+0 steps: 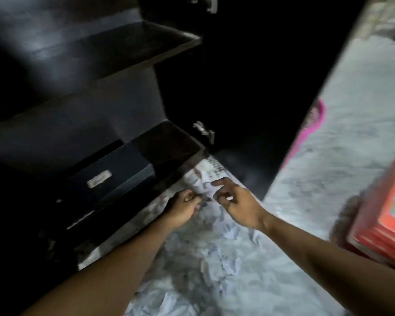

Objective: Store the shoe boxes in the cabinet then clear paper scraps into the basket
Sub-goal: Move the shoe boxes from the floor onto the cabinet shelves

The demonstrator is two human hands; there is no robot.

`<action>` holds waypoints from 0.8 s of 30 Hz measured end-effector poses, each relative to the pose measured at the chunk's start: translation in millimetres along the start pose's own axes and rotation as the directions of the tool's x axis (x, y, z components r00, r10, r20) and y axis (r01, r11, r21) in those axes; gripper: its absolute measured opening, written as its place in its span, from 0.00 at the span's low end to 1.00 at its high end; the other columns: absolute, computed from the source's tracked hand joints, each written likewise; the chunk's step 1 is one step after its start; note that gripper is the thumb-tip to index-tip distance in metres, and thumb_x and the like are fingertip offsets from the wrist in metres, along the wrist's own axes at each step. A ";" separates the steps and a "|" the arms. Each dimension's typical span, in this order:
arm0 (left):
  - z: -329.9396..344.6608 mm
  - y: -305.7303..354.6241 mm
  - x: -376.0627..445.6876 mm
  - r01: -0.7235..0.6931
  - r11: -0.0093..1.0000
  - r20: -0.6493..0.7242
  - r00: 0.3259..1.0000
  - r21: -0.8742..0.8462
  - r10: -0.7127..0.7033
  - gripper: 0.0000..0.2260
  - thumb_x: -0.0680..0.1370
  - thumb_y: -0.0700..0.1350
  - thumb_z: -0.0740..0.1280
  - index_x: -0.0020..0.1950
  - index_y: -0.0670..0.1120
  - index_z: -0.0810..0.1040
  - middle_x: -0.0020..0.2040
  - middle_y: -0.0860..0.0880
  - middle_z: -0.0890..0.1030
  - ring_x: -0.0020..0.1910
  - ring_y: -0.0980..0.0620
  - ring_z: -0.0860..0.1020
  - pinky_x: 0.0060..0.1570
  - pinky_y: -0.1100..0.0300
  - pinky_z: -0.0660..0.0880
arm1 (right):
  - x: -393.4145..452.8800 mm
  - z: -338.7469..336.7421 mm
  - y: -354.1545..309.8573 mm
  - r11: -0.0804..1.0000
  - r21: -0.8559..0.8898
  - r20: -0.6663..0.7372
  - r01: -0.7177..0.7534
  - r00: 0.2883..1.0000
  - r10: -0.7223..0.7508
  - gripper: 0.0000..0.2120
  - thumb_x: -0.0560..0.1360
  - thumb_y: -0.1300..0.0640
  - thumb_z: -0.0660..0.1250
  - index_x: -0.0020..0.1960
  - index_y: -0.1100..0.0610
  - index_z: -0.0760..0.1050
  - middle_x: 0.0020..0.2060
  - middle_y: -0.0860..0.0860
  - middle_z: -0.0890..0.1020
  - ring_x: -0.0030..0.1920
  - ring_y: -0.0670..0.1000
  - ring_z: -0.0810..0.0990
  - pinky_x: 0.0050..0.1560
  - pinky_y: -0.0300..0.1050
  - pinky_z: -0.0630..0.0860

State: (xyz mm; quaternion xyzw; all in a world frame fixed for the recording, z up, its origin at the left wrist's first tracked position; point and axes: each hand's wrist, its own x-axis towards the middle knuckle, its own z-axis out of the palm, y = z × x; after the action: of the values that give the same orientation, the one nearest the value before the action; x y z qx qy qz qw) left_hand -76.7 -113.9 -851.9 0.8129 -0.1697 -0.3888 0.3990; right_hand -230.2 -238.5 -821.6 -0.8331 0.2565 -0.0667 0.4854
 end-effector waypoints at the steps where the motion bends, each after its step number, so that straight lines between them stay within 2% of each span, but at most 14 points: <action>1: 21.4 10.3 -4.1 -0.036 0.997 0.058 0.998 0.065 0.033 0.06 0.81 0.45 0.69 0.44 0.47 0.81 0.39 0.45 0.85 0.39 0.43 0.84 0.48 0.46 0.82 | -22.5 -14.3 9.4 1.000 -0.013 -0.031 -0.005 1.000 0.005 0.14 0.80 0.61 0.65 0.65 0.51 0.75 0.51 0.48 0.86 0.51 0.49 0.84 0.56 0.42 0.79; 5: 109.4 42.9 -30.1 -0.179 0.974 0.272 0.952 0.138 0.137 0.07 0.82 0.42 0.67 0.52 0.39 0.81 0.43 0.42 0.82 0.37 0.49 0.80 0.32 0.66 0.77 | -117.2 -64.0 55.4 0.997 0.004 -0.183 -0.082 0.980 0.082 0.12 0.81 0.58 0.66 0.63 0.50 0.75 0.50 0.47 0.85 0.50 0.47 0.82 0.52 0.35 0.77; 6: 130.7 45.9 -36.4 -0.193 0.971 0.318 0.938 0.140 0.141 0.07 0.82 0.42 0.67 0.53 0.39 0.81 0.44 0.41 0.82 0.37 0.48 0.81 0.31 0.68 0.75 | -141.1 -75.1 69.0 0.993 0.015 -0.237 -0.121 0.964 0.121 0.12 0.82 0.58 0.66 0.65 0.51 0.76 0.49 0.47 0.84 0.50 0.47 0.82 0.51 0.35 0.77; 8: 172.1 49.1 -51.5 -0.213 0.961 0.402 0.907 0.177 0.127 0.07 0.82 0.44 0.67 0.53 0.41 0.82 0.45 0.42 0.84 0.39 0.47 0.83 0.35 0.63 0.75 | -191.4 -95.9 92.1 0.981 0.046 -0.355 -0.190 0.915 0.194 0.13 0.82 0.57 0.65 0.65 0.52 0.76 0.49 0.48 0.84 0.48 0.47 0.82 0.51 0.37 0.78; 10: 212.0 49.3 -66.5 -0.231 0.954 0.487 0.866 0.191 0.112 0.06 0.82 0.45 0.67 0.51 0.45 0.82 0.46 0.44 0.84 0.40 0.47 0.84 0.38 0.59 0.74 | -241.9 -112.7 117.0 0.966 0.062 -0.488 -0.251 0.837 0.248 0.11 0.81 0.56 0.66 0.63 0.53 0.77 0.49 0.47 0.85 0.47 0.48 0.84 0.51 0.41 0.79; 14: 285.9 48.5 -101.3 -0.282 0.939 0.628 0.772 0.199 0.099 0.06 0.83 0.48 0.66 0.50 0.49 0.81 0.48 0.46 0.84 0.42 0.48 0.83 0.47 0.54 0.75 | -339.9 -131.9 171.1 0.904 0.081 -0.728 -0.421 0.594 0.342 0.06 0.80 0.54 0.69 0.57 0.52 0.79 0.51 0.44 0.81 0.51 0.49 0.83 0.53 0.54 0.82; 16: 318.7 47.9 -120.8 -0.285 0.942 0.658 0.746 0.179 0.101 0.08 0.82 0.53 0.66 0.54 0.50 0.80 0.51 0.47 0.83 0.47 0.49 0.83 0.49 0.52 0.77 | -383.9 -138.3 188.9 0.851 0.072 -0.836 -0.519 0.434 0.336 0.07 0.78 0.56 0.69 0.56 0.52 0.79 0.53 0.46 0.78 0.54 0.51 0.80 0.53 0.53 0.82; 18: 346.3 47.1 -140.4 -0.276 0.946 0.681 0.727 0.171 0.089 0.12 0.82 0.58 0.65 0.58 0.51 0.78 0.56 0.49 0.83 0.53 0.49 0.82 0.55 0.50 0.79 | -423.9 -143.2 200.3 0.759 0.107 -0.916 -0.642 0.233 0.326 0.10 0.76 0.57 0.69 0.58 0.54 0.79 0.55 0.49 0.75 0.57 0.55 0.77 0.52 0.46 0.78; 19: 357.3 47.1 -150.2 -0.259 0.952 0.694 0.716 0.164 0.075 0.14 0.82 0.59 0.65 0.60 0.51 0.76 0.58 0.50 0.82 0.55 0.49 0.82 0.56 0.50 0.80 | -441.2 -145.3 205.0 0.694 0.170 -0.936 -0.700 0.106 0.336 0.13 0.76 0.56 0.70 0.60 0.55 0.78 0.56 0.53 0.74 0.59 0.58 0.76 0.54 0.48 0.77; 20: 366.5 46.9 -159.1 -0.228 0.961 0.707 0.705 0.155 0.053 0.15 0.82 0.58 0.64 0.63 0.50 0.74 0.60 0.50 0.81 0.53 0.51 0.81 0.52 0.54 0.80 | -457.6 -146.5 212.2 0.630 0.269 -0.928 -0.729 -0.020 0.372 0.17 0.75 0.52 0.69 0.63 0.56 0.77 0.58 0.57 0.75 0.61 0.61 0.74 0.57 0.53 0.76; 21: 373.1 47.6 -167.6 -0.204 0.968 0.716 0.697 0.146 0.039 0.16 0.83 0.57 0.64 0.65 0.49 0.72 0.60 0.50 0.80 0.51 0.54 0.80 0.46 0.60 0.79 | -470.2 -147.5 216.3 0.574 0.377 -0.891 -0.727 -0.115 0.440 0.23 0.75 0.48 0.68 0.66 0.56 0.75 0.61 0.60 0.75 0.64 0.63 0.74 0.61 0.57 0.75; 22: 378.0 47.1 -173.3 -0.205 0.967 0.725 0.688 0.149 0.034 0.18 0.83 0.56 0.65 0.68 0.49 0.70 0.61 0.50 0.80 0.50 0.56 0.79 0.41 0.65 0.76 | -480.0 -147.6 221.2 0.523 0.476 -0.830 -0.706 -0.165 0.532 0.27 0.75 0.45 0.68 0.69 0.57 0.72 0.63 0.61 0.75 0.65 0.64 0.74 0.62 0.58 0.73; 23: 381.2 45.2 -176.4 -0.226 0.962 0.728 0.685 0.155 0.044 0.19 0.82 0.55 0.66 0.70 0.48 0.68 0.61 0.50 0.79 0.50 0.56 0.79 0.39 0.68 0.74 | -486.5 -146.5 224.4 0.483 0.546 -0.761 -0.684 -0.165 0.627 0.29 0.76 0.43 0.67 0.72 0.57 0.70 0.65 0.61 0.77 0.66 0.64 0.75 0.62 0.58 0.73; 24: 383.3 42.8 -177.7 -0.236 0.959 0.729 0.683 0.156 0.049 0.21 0.82 0.54 0.67 0.71 0.48 0.68 0.62 0.50 0.79 0.52 0.55 0.78 0.39 0.68 0.73 | -489.4 -143.8 225.8 0.476 0.576 -0.712 -0.665 -0.121 0.692 0.30 0.77 0.43 0.67 0.73 0.57 0.70 0.65 0.61 0.79 0.65 0.64 0.77 0.61 0.56 0.74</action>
State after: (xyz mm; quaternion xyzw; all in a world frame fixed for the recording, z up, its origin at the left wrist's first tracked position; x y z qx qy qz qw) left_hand -483.1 -234.6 -875.6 0.6221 -0.4202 -0.6193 0.2301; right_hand -784.6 -198.7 -869.7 -0.3785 0.8609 -0.2540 0.2261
